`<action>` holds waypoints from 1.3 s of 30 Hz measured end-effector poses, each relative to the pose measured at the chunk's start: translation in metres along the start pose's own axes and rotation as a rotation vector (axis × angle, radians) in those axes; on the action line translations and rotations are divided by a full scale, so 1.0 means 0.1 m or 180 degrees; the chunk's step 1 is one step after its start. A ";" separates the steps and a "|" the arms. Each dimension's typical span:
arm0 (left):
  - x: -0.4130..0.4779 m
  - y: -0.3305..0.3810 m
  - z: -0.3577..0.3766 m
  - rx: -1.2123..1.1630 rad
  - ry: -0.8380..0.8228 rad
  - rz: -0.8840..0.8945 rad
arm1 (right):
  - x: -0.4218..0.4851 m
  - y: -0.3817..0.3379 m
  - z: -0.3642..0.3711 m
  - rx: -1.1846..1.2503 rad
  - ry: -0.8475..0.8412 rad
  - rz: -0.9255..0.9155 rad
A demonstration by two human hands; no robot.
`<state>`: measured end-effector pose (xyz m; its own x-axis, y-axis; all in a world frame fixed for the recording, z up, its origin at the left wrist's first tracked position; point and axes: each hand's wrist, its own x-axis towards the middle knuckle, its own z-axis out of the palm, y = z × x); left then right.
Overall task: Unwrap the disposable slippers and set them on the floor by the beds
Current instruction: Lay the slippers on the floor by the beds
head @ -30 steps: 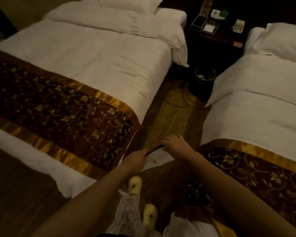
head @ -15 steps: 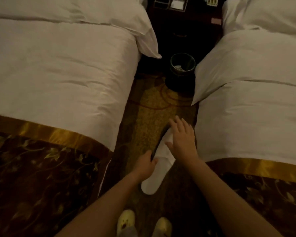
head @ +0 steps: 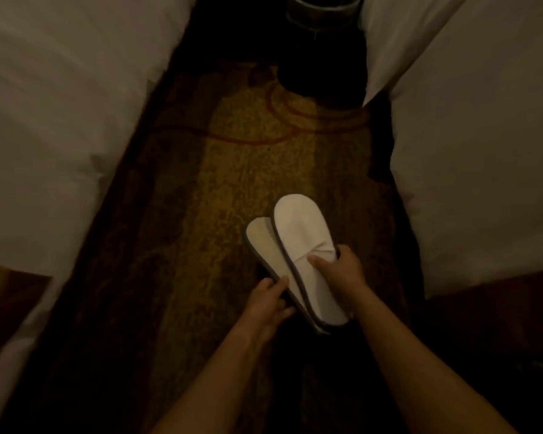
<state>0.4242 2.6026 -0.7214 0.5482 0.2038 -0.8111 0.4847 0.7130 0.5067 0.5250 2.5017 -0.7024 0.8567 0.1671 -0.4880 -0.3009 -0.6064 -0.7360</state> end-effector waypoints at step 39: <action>0.08 -0.22 -0.01 -0.1922 -0.0501 -0.0312 | -0.26 0.90 -0.31 0.0155 -0.0513 -0.1464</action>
<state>0.4170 2.5894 -0.7394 0.6368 0.0499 -0.7694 0.0928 0.9857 0.1408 0.4885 2.4187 -0.7418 0.8308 0.5298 -0.1707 0.0711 -0.4051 -0.9115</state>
